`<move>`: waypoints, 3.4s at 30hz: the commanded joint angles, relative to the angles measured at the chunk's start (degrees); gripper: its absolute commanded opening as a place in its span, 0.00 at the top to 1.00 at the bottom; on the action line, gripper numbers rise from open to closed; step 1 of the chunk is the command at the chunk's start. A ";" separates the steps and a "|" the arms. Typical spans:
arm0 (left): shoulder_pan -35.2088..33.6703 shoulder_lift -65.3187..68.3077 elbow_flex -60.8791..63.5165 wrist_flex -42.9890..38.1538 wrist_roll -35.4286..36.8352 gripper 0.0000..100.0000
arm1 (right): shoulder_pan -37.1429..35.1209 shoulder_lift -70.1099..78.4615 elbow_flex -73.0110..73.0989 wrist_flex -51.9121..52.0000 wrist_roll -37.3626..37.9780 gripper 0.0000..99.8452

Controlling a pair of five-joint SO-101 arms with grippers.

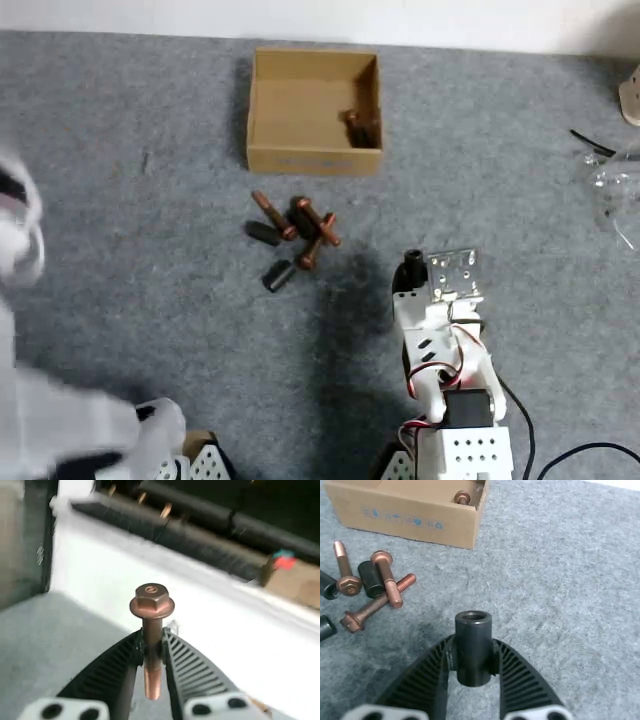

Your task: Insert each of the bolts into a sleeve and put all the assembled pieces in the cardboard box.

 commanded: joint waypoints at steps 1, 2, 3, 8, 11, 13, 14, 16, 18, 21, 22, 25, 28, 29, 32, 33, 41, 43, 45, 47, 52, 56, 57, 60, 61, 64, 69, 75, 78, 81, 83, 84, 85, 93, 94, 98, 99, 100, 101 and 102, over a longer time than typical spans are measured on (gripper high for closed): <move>3.56 -7.16 4.09 0.00 -0.44 1.00 | -0.66 -1.27 4.79 -1.89 0.79 1.00; 3.74 -8.92 6.73 0.00 -0.44 1.00 | -0.66 -1.27 4.79 -1.89 0.79 1.00; 3.91 -10.68 9.63 0.00 -0.44 1.00 | -0.66 -1.27 4.79 -1.89 0.79 1.00; 3.91 -19.30 25.98 -0.35 -0.53 1.00 | -0.57 -1.27 4.79 -1.89 0.79 1.00; 3.91 -24.04 35.12 -0.44 -0.62 1.00 | -0.57 -1.27 4.79 -1.89 0.79 1.00; 4.00 -27.03 40.75 -0.44 -0.62 1.00 | -0.57 -1.27 4.79 -1.89 0.79 1.00; 4.00 -28.44 43.65 -0.44 -0.62 1.00 | -0.57 -1.27 4.79 -1.89 0.79 1.00; 4.00 -31.43 48.84 -0.53 -1.76 1.00 | -0.57 -1.27 4.79 -1.89 0.79 1.00; 4.53 -34.51 54.37 -2.29 -4.31 1.00 | -0.57 -1.27 4.79 -1.89 0.79 1.00; 6.99 -39.52 64.40 -5.27 -5.71 1.00 | -0.57 -1.27 4.79 -1.89 0.79 1.00; 7.52 -41.27 68.26 -6.15 -5.80 1.00 | -0.57 -1.27 4.79 -1.89 0.79 1.00; 8.75 -47.25 80.04 -10.55 -5.80 1.00 | -0.57 -1.27 4.79 -1.89 0.79 1.00; 10.51 -53.67 92.09 -17.49 -5.80 1.00 | -0.57 -1.27 4.79 -1.89 0.79 1.00; 11.21 -55.78 96.22 -20.31 -5.80 1.00 | -0.57 -1.27 4.79 -1.89 0.79 1.00; 14.20 -61.32 109.05 -30.07 -5.54 1.00 | -0.57 -1.27 4.79 -1.89 0.79 1.00; 14.99 -62.99 113.10 -34.02 -5.54 1.00 | -0.57 -1.27 4.79 -1.89 0.79 1.00; 23.43 -73.63 139.21 -59.87 -5.80 1.00 | -0.57 -1.27 4.79 -1.89 0.79 1.00; 27.74 -75.47 143.96 -64.26 -5.45 1.00 | -0.57 -1.27 4.79 -1.89 0.79 1.00; 32.13 -77.23 148.35 -69.54 -5.45 1.00 | -0.66 -1.27 4.79 -1.89 0.79 1.00; 35.65 -79.34 153.10 -76.04 -5.45 1.00 | -0.66 -1.27 4.79 -1.89 0.79 1.00; 38.81 -83.03 161.45 -91.25 -5.45 1.00 | -1.63 -1.27 4.79 -1.71 0.79 1.00; 38.90 -82.68 161.36 -92.13 -5.45 1.00 | -3.21 -1.27 4.79 -1.63 0.79 1.00; 38.90 -82.59 161.36 -92.04 -5.45 1.00 | -3.21 -1.27 4.79 -1.63 0.79 1.00; 38.81 -82.59 161.36 -92.04 -5.45 1.00 | -3.56 -1.27 4.70 -1.63 0.79 1.00; 38.90 -82.68 161.36 -92.13 -5.45 1.00 | -3.74 -1.27 4.70 -1.63 0.53 1.00; 38.90 -82.68 160.92 -93.01 -5.45 1.00 | -7.60 -1.36 4.18 -1.63 0.44 1.00; 38.99 -82.68 161.36 -99.60 -5.36 1.00 | -16.40 -1.36 2.59 -3.74 0.70 1.00; 43.91 -82.68 160.92 -100.40 -5.36 1.00 | -18.51 -1.36 1.01 -10.15 0.79 1.00; 46.46 -82.68 161.10 -100.40 -5.36 1.00 | -18.68 -1.36 1.19 -16.22 0.79 1.00; 46.64 -82.59 161.36 -98.73 -5.36 1.00 | -19.91 -1.36 1.27 -19.38 0.88 1.00; 46.55 -82.68 161.36 -97.49 -4.66 1.00 | -21.14 -1.36 1.27 -19.56 0.88 1.00; 46.55 -82.68 161.36 -97.23 -2.64 1.00 | -22.02 -1.36 1.27 -19.56 0.97 1.00; 46.55 -82.68 161.36 -97.23 0.00 1.00 | -22.90 -1.36 1.36 -19.38 1.76 1.00; 47.25 -82.42 161.36 -97.14 6.24 1.00 | -27.30 -1.36 6.64 -21.67 6.51 1.00; 47.96 -82.33 161.36 -96.62 6.33 1.00 | -27.30 -1.36 6.73 -21.67 6.68 1.00; 51.56 -82.68 160.92 -90.90 6.07 1.00 | -27.12 -1.36 6.81 -21.85 6.77 1.00; 51.82 -82.68 160.84 -89.93 6.07 1.00 | -27.12 -1.36 6.73 -21.85 6.77 1.00; 52.00 -82.68 160.84 -89.32 6.07 1.00 | -27.03 -1.36 6.73 -21.85 6.77 1.00; 52.09 -82.68 160.84 -89.14 6.07 1.00 | -27.03 -1.36 6.73 -21.93 6.77 1.00; 52.09 -82.68 160.84 -88.79 6.07 1.00 | -26.59 -1.36 6.73 -21.93 6.77 1.00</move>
